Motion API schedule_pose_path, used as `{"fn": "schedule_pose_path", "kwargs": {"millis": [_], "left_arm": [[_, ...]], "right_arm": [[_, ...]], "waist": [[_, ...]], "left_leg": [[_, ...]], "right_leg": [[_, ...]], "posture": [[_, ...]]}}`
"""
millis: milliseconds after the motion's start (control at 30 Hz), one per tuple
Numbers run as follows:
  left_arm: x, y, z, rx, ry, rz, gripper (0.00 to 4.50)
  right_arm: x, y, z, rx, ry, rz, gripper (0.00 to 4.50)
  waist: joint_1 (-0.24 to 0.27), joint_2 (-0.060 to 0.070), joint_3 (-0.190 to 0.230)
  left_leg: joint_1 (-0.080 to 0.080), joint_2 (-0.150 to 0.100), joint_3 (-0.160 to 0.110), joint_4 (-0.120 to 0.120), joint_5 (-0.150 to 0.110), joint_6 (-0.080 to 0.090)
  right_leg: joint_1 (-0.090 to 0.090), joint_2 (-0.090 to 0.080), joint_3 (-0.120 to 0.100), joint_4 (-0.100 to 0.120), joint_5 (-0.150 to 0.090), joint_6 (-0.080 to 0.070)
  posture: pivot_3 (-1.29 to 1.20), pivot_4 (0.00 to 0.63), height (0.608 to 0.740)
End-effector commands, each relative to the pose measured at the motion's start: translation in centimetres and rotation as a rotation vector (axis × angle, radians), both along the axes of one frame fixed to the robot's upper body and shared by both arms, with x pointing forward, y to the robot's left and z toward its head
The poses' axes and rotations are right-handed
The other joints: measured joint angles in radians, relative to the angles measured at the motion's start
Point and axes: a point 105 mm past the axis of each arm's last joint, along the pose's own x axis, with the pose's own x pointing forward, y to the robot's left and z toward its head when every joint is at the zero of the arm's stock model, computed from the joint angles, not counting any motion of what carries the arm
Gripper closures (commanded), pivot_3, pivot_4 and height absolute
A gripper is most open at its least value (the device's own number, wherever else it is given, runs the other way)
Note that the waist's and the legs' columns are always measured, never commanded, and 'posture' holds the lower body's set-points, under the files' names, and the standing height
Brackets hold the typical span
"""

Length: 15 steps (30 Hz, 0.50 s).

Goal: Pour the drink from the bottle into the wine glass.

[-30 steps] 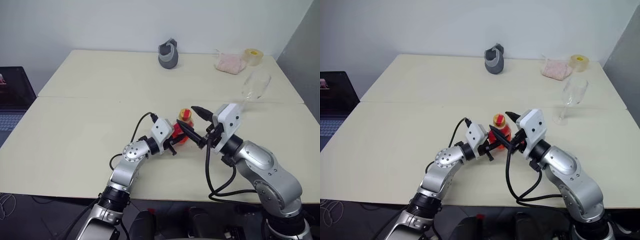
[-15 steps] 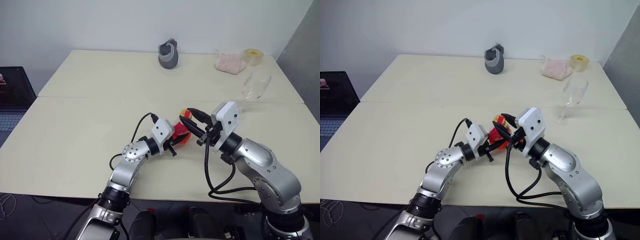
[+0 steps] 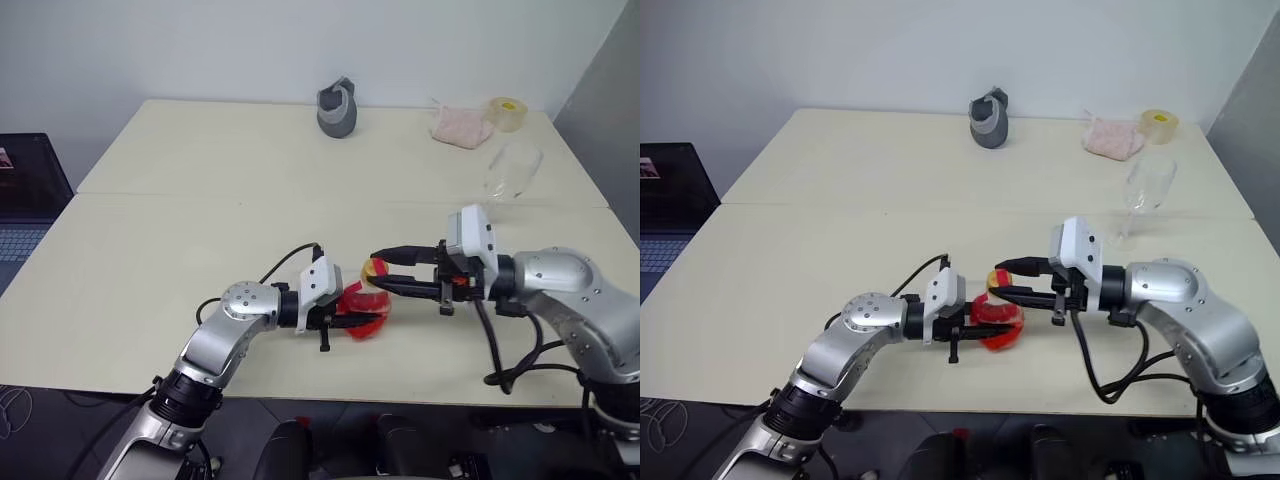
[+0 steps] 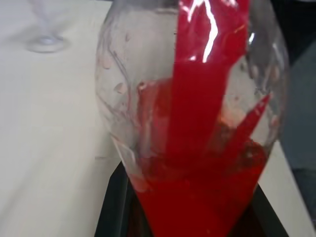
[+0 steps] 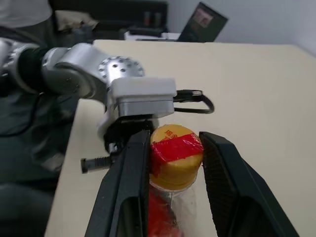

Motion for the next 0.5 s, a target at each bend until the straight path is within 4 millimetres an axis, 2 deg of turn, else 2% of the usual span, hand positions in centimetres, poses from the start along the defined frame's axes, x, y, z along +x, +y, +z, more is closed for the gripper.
{"fn": "schedule_pose_path", "kwargs": {"millis": [33, 100, 267, 400, 500], "left_arm": [[-0.5, -1.5, 2.7, -0.098, -0.122, -0.066, 3.68], [1.0, -1.5, 2.7, -0.130, -0.146, 0.039, 3.68], [4.1, -1.3, 2.7, -0.225, -0.189, 0.287, 3.69], [5.3, -1.5, 2.6, -0.263, -0.221, 0.377, 3.70], [5.5, -1.6, 2.4, -0.265, -0.216, 0.381, 3.70]], "right_arm": [[1.1, -1.9, 0.3, -0.014, 0.024, -0.077, 3.30], [0.8, -1.8, 0.3, 0.002, 0.039, -0.080, 3.30], [0.6, -1.7, 0.6, 0.076, 0.071, -0.139, 1.60], [0.6, -1.6, 0.8, 0.149, 0.052, -0.227, 0.24], [0.7, -1.1, 0.9, 0.211, 0.006, -0.317, 0.23]], "waist": [[0.001, 0.000, 0.000], [0.003, 0.000, 0.000], [0.004, -0.001, 0.000], [0.004, -0.001, 0.000], [0.003, -0.001, 0.000]], "left_leg": [[0.000, 0.000, 0.000, 0.000, 0.000, 0.000], [0.000, 0.000, 0.000, 0.000, 0.000, 0.000], [-0.001, 0.000, -0.003, 0.001, 0.000, 0.000], [0.000, 0.000, -0.003, 0.000, 0.000, 0.000], [-0.001, 0.000, -0.003, 0.000, 0.000, 0.000]], "right_leg": [[0.000, 0.000, 0.000, 0.000, 0.000, 0.000], [0.000, -0.001, 0.001, 0.000, 0.000, 0.000], [0.000, -0.002, 0.001, 0.000, 0.000, 0.000], [-0.001, -0.001, 0.001, 0.001, 0.000, 0.000], [0.000, -0.001, 0.001, 0.001, 0.000, 0.000]], "posture": [[0.00, 0.150, 0.740], [0.00, 0.150, 0.740], [0.00, 0.150, 0.740], [0.00, 0.150, 0.740], [0.00, 0.150, 0.740]]}}
